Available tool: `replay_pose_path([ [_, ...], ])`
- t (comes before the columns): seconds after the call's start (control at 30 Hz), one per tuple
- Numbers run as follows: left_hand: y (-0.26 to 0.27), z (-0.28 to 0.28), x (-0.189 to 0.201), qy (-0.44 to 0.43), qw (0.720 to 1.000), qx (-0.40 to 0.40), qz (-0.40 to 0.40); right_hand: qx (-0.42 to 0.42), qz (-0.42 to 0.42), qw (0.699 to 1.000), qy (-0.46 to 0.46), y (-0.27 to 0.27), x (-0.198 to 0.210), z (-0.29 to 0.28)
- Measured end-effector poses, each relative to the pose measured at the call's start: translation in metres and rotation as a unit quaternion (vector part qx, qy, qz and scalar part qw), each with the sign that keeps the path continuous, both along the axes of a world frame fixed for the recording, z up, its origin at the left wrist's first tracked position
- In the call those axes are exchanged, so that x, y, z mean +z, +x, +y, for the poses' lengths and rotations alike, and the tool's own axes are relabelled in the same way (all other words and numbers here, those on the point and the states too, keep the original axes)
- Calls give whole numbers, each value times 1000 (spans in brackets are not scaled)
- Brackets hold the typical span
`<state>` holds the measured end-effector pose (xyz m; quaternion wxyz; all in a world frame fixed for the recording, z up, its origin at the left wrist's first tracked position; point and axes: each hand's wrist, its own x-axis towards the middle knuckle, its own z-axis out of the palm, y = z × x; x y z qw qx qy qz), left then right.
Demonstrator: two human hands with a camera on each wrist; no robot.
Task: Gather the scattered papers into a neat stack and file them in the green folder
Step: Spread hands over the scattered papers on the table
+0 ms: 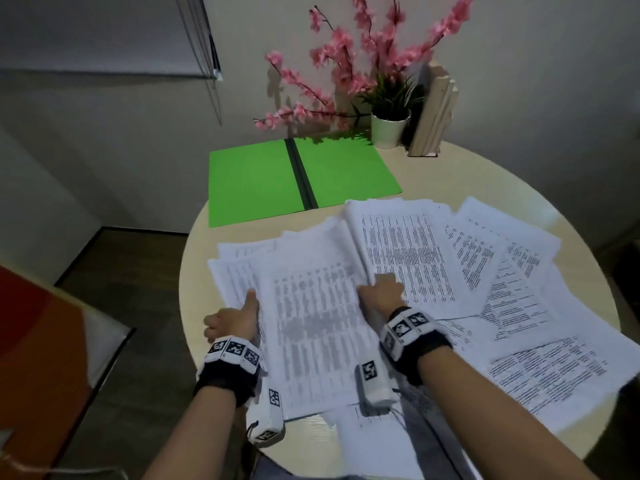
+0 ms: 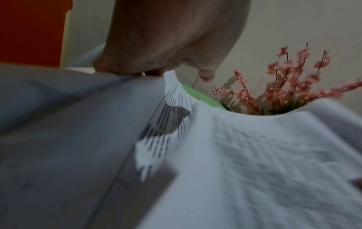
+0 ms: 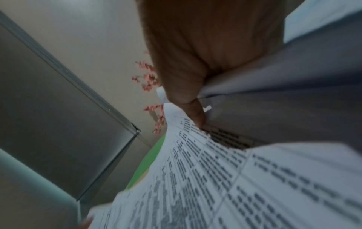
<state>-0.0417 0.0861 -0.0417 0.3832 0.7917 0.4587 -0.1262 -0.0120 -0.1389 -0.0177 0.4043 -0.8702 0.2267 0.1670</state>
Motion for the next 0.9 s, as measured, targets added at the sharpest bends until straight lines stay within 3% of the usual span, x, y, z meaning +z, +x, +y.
replay_pose_path([
  [0.1,4,-4,0,-69,997,-21,-34,66,46,997,-5,-6,-18,30],
  [0.2,4,5,-5,-111,992,-10,-51,125,28,991,38,-6,-21,36],
  [0.3,6,7,-4,-159,984,-23,-78,116,1,993,-8,-7,-24,21],
  [0.4,9,7,19,-60,990,-62,-113,85,-4,996,-38,-12,-27,2],
  [0.47,14,11,47,6,981,-69,-180,92,-3,995,-24,-10,-27,-5],
  [0.57,21,19,91,60,949,-108,-291,108,26,994,8,-4,-21,-11],
  [0.67,23,20,133,38,903,-171,-393,127,23,984,124,5,6,-15],
  [0.73,18,14,164,-18,866,-198,-459,124,-47,966,224,12,41,-14],
  [0.8,11,3,191,-64,829,-213,-513,116,-170,925,319,15,86,-11],
  [0.9,4,-11,215,-124,790,-201,-565,81,-336,862,370,8,143,-14],
])
